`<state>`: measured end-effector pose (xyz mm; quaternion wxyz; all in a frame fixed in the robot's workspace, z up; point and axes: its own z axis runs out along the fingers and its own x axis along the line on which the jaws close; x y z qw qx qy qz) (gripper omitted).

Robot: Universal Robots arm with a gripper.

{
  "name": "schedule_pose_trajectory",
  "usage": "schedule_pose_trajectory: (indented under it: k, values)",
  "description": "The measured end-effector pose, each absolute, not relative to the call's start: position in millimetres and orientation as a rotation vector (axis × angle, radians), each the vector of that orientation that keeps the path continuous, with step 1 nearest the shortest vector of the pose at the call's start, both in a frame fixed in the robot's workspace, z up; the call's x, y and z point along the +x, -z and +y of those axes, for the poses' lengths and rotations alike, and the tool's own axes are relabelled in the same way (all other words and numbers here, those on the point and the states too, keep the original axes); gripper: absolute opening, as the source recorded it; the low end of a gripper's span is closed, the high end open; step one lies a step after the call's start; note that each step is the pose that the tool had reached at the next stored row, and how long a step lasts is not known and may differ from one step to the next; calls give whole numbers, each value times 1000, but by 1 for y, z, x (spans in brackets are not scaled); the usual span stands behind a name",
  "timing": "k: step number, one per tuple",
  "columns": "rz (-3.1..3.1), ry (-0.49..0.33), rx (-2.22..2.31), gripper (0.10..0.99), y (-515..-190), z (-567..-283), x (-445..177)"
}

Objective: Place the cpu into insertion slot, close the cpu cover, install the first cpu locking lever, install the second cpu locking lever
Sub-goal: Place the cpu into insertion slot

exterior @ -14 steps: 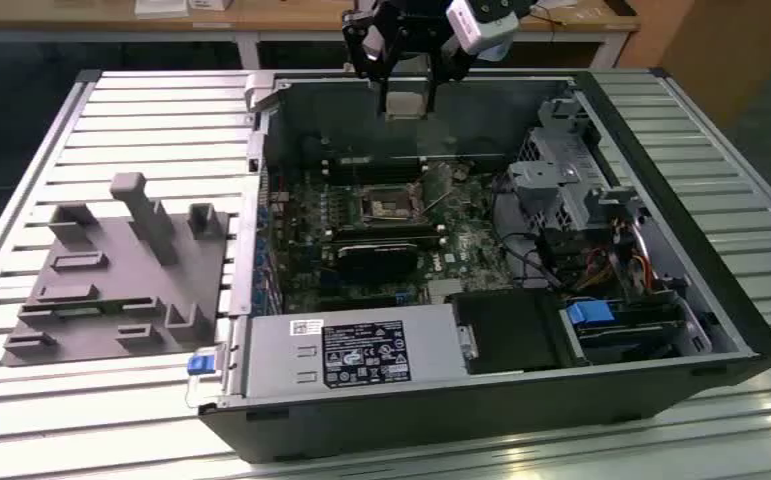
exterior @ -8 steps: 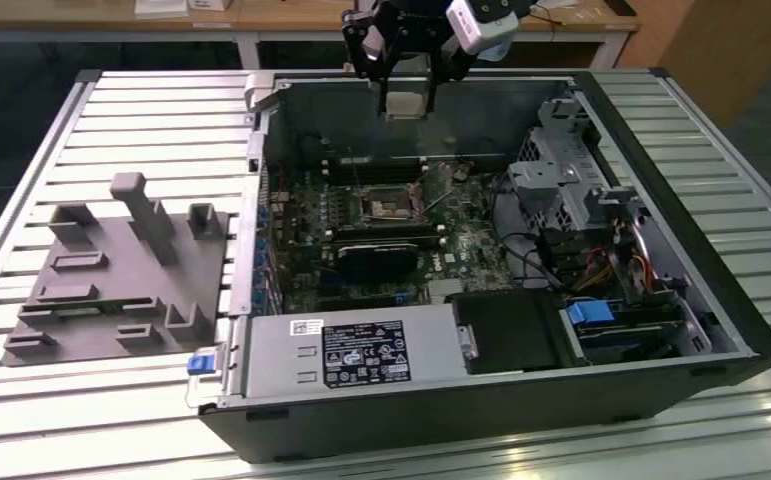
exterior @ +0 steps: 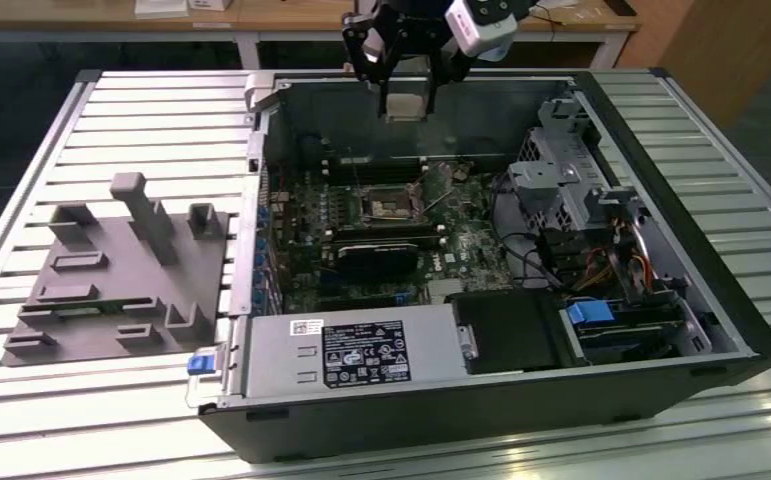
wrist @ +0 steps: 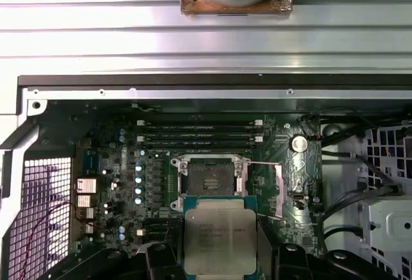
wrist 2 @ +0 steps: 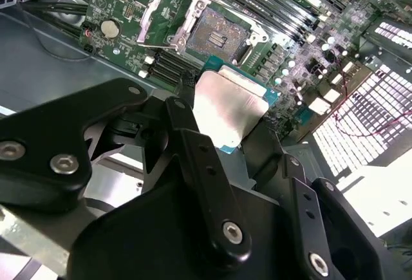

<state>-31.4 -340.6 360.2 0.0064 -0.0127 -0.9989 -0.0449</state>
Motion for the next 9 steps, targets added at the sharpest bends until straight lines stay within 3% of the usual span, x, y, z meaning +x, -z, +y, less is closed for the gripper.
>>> schedule_pose_trajectory:
  k: [9]
  values:
    - [-3142,141,-39,541,-346,-341,-34]
